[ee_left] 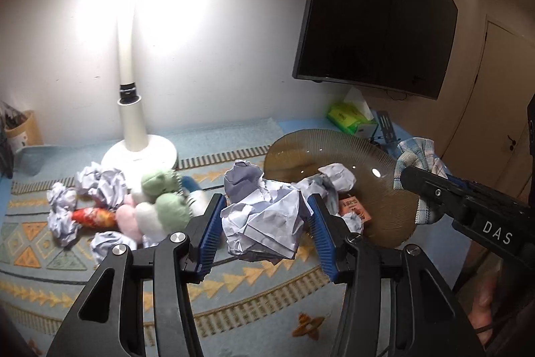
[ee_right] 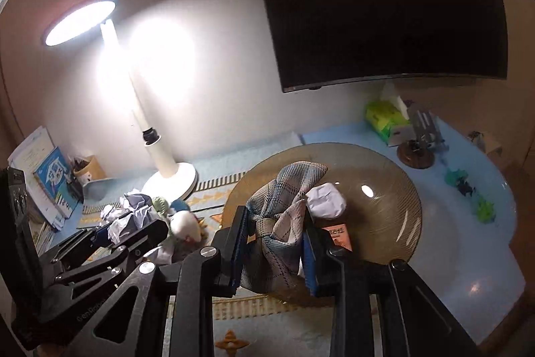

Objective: Organize objects
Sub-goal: 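Carry the cloth bow and paper ball to the woven bowl and release both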

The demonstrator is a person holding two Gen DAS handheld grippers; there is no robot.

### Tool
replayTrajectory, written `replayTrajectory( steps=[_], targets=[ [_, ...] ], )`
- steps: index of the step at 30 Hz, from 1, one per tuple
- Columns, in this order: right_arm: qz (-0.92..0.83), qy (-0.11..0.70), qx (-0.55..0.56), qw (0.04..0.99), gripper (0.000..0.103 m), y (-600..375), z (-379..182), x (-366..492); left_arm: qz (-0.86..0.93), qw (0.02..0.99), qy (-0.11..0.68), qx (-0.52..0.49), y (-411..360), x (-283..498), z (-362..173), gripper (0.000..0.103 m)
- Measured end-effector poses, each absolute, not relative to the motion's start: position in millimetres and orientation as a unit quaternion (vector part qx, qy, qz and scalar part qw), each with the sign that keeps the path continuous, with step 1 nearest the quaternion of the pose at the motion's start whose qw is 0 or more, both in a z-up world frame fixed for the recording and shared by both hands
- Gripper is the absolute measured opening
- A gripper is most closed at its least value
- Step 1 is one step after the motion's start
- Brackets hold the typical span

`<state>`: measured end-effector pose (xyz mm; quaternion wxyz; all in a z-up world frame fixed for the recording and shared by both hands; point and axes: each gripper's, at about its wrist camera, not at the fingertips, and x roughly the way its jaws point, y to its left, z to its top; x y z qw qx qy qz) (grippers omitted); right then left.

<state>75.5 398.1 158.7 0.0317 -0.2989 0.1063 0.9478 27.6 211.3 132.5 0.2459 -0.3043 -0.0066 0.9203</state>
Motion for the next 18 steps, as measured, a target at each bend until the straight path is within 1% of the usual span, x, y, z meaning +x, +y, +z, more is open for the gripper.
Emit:
replayTrajectory(
  steps=[4, 9, 12, 13, 14, 15, 16, 17, 18],
  targets=[
    [0.942, 0.118, -0.310, 0.051, 0.028, 421.9, 154.0, 60.8, 0.912, 0.265, -0.007, -0.313, 243.6, 8.0, 125.0, 0.047],
    [0.929, 0.121, -0.341, 0.076, 0.028, 439.5, 135.8, 42.8, 0.907, 0.278, 0.014, -0.318, 278.3, -7.0, 111.4, 0.047],
    [0.922, 0.130, -0.356, 0.075, 0.028, 445.7, 126.8, 34.0, 0.904, 0.287, 0.022, -0.315, 290.1, -10.8, 105.7, 0.047],
    [0.919, 0.134, -0.362, 0.077, 0.031, 447.4, 124.4, 30.8, 0.905, 0.287, 0.025, -0.313, 293.0, -11.9, 104.4, 0.047],
    [0.916, 0.137, -0.368, 0.082, 0.037, 449.1, 121.7, 28.0, 0.906, 0.287, 0.027, -0.310, 294.8, -12.5, 103.2, 0.049],
    [0.913, 0.138, -0.373, 0.087, 0.040, 450.2, 119.7, 25.8, 0.906, 0.289, 0.028, -0.307, 295.8, -12.8, 101.9, 0.053],
    [0.912, 0.139, -0.374, 0.090, 0.050, 451.5, 118.2, 24.7, 0.906, 0.293, 0.029, -0.304, 296.5, -12.7, 100.9, 0.065],
    [0.912, 0.139, -0.374, 0.093, 0.063, 452.0, 117.6, 24.7, 0.906, 0.295, 0.032, -0.302, 296.8, -12.5, 99.9, 0.075],
    [0.913, 0.139, -0.370, 0.097, 0.066, 451.8, 117.6, 26.2, 0.908, 0.293, 0.032, -0.299, 295.5, -11.4, 99.4, 0.095]
  ],
)
